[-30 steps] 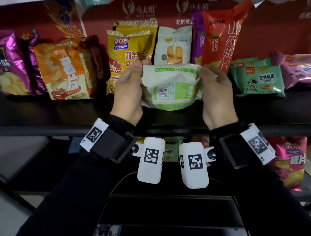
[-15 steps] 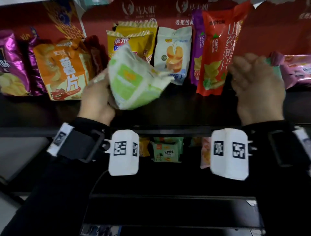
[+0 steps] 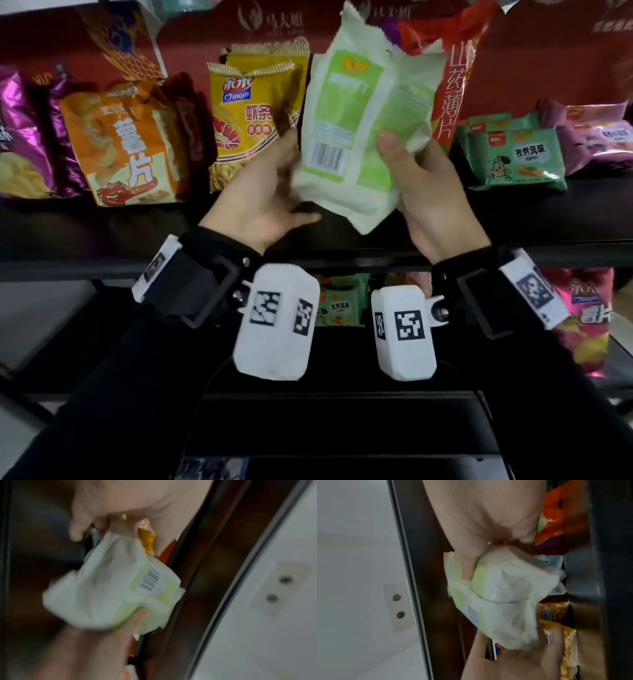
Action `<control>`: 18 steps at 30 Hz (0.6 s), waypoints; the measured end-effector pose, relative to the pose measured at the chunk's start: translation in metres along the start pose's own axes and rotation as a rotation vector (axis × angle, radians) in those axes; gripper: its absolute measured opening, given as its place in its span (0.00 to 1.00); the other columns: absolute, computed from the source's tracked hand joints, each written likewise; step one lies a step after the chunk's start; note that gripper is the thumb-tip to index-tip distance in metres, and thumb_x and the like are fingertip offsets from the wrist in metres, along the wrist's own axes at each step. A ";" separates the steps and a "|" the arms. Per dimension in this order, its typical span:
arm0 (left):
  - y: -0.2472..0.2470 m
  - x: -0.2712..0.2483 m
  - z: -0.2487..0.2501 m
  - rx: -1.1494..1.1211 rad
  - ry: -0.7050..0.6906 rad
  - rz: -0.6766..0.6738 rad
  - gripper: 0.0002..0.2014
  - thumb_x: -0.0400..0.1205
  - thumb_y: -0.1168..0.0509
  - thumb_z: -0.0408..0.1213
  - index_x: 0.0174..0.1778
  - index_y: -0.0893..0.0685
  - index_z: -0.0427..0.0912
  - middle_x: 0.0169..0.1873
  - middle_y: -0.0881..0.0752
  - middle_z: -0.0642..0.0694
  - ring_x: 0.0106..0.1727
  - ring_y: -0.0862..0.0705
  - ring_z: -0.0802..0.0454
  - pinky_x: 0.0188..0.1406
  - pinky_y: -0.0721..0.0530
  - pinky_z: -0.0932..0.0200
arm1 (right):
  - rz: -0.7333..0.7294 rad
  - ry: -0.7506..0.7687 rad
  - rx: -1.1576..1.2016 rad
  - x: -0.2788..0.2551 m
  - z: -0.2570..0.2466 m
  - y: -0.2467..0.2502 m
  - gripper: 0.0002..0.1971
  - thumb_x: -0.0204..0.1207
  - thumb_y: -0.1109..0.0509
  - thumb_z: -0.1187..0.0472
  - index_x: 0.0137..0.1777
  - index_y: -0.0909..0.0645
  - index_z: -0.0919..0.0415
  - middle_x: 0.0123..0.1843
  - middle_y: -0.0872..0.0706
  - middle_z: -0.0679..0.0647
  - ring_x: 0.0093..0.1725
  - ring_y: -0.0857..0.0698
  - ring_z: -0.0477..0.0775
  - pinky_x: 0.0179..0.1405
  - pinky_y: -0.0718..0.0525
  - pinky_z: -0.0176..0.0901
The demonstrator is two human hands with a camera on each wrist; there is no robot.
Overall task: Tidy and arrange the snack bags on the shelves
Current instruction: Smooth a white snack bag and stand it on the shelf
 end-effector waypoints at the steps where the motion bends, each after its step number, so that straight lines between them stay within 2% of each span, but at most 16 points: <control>1: -0.002 -0.003 0.009 0.129 -0.095 -0.003 0.15 0.83 0.40 0.56 0.47 0.12 0.52 0.45 0.09 0.53 0.54 0.13 0.51 0.59 0.20 0.42 | 0.028 0.005 -0.025 0.002 -0.002 0.004 0.17 0.81 0.32 0.61 0.69 0.23 0.60 0.63 0.13 0.54 0.60 0.12 0.50 0.59 0.13 0.48; 3: -0.015 -0.009 0.022 0.371 -0.245 -0.048 0.20 0.83 0.44 0.62 0.52 0.13 0.54 0.47 0.09 0.59 0.54 0.12 0.59 0.54 0.15 0.55 | 0.062 0.012 -0.066 0.003 -0.004 0.006 0.17 0.80 0.31 0.60 0.67 0.22 0.60 0.61 0.12 0.53 0.57 0.12 0.49 0.56 0.12 0.45; 5: -0.030 -0.010 0.021 0.502 -0.302 -0.108 0.18 0.83 0.42 0.60 0.56 0.14 0.54 0.48 0.09 0.61 0.51 0.11 0.64 0.43 0.14 0.70 | 0.061 0.027 -0.088 0.004 -0.006 0.001 0.11 0.81 0.32 0.58 0.61 0.20 0.56 0.57 0.11 0.50 0.54 0.11 0.46 0.50 0.11 0.40; 6: -0.031 -0.008 0.022 0.519 -0.326 -0.088 0.15 0.83 0.40 0.58 0.55 0.14 0.54 0.47 0.09 0.61 0.49 0.11 0.65 0.39 0.15 0.72 | 0.061 0.030 -0.091 0.004 -0.006 -0.001 0.08 0.81 0.33 0.56 0.58 0.20 0.53 0.55 0.11 0.48 0.52 0.10 0.44 0.48 0.11 0.39; 7: -0.028 -0.005 0.024 0.509 -0.346 -0.037 0.14 0.83 0.38 0.56 0.55 0.15 0.54 0.45 0.09 0.60 0.47 0.11 0.64 0.38 0.15 0.71 | 0.054 0.015 -0.088 0.003 -0.005 -0.003 0.08 0.82 0.34 0.53 0.58 0.21 0.52 0.55 0.12 0.48 0.52 0.10 0.44 0.49 0.11 0.41; 9: -0.018 0.000 0.027 0.445 -0.355 0.078 0.21 0.80 0.35 0.58 0.62 0.17 0.48 0.51 0.09 0.54 0.51 0.10 0.57 0.47 0.13 0.61 | 0.003 -0.075 -0.129 0.000 0.005 -0.008 0.19 0.80 0.35 0.45 0.66 0.24 0.54 0.59 0.12 0.49 0.55 0.11 0.46 0.53 0.11 0.48; 10: -0.015 0.002 0.027 0.426 -0.349 0.115 0.27 0.78 0.34 0.60 0.67 0.20 0.46 0.56 0.11 0.52 0.56 0.12 0.53 0.54 0.13 0.55 | -0.043 -0.122 -0.193 -0.004 0.010 -0.012 0.23 0.79 0.35 0.42 0.69 0.25 0.54 0.60 0.12 0.49 0.54 0.11 0.47 0.52 0.11 0.50; 11: -0.014 0.003 0.027 0.416 -0.347 0.138 0.30 0.78 0.35 0.61 0.70 0.22 0.46 0.60 0.13 0.51 0.59 0.13 0.52 0.57 0.13 0.53 | -0.096 -0.141 -0.262 -0.008 0.014 -0.016 0.23 0.79 0.36 0.41 0.69 0.24 0.52 0.58 0.11 0.49 0.49 0.10 0.47 0.47 0.10 0.48; 13: -0.015 0.003 0.026 0.410 -0.346 0.137 0.28 0.80 0.37 0.60 0.71 0.23 0.46 0.59 0.13 0.53 0.57 0.13 0.57 0.50 0.12 0.62 | -0.139 -0.090 -0.324 -0.013 0.012 -0.019 0.17 0.80 0.35 0.44 0.63 0.20 0.52 0.47 0.08 0.51 0.34 0.11 0.48 0.31 0.12 0.39; 15: -0.020 0.004 0.021 0.428 -0.312 0.107 0.26 0.82 0.39 0.58 0.70 0.22 0.45 0.57 0.12 0.53 0.50 0.12 0.64 0.38 0.14 0.72 | -0.070 -0.025 -0.312 -0.013 0.005 -0.012 0.14 0.80 0.33 0.48 0.60 0.20 0.55 0.42 0.09 0.53 0.26 0.14 0.47 0.21 0.19 0.35; 17: -0.021 0.001 0.019 0.439 -0.297 0.108 0.29 0.83 0.38 0.55 0.75 0.28 0.40 0.58 0.15 0.54 0.45 0.15 0.70 0.32 0.21 0.79 | 0.046 0.033 -0.277 -0.009 0.001 0.002 0.17 0.79 0.29 0.53 0.65 0.24 0.57 0.51 0.11 0.55 0.31 0.13 0.48 0.22 0.20 0.34; 18: -0.022 -0.001 0.019 0.439 -0.301 0.095 0.32 0.83 0.37 0.54 0.78 0.35 0.39 0.60 0.18 0.56 0.46 0.17 0.74 0.31 0.24 0.82 | 0.094 0.101 -0.281 -0.009 -0.004 0.007 0.20 0.78 0.28 0.57 0.68 0.27 0.58 0.57 0.13 0.56 0.40 0.11 0.50 0.28 0.17 0.36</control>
Point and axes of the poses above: each hand's wrist, its own x-axis towards the middle knuckle, its own y-axis out of the back of the hand, z = x × y, the point moved 9 cm from there along x, towards the middle knuckle
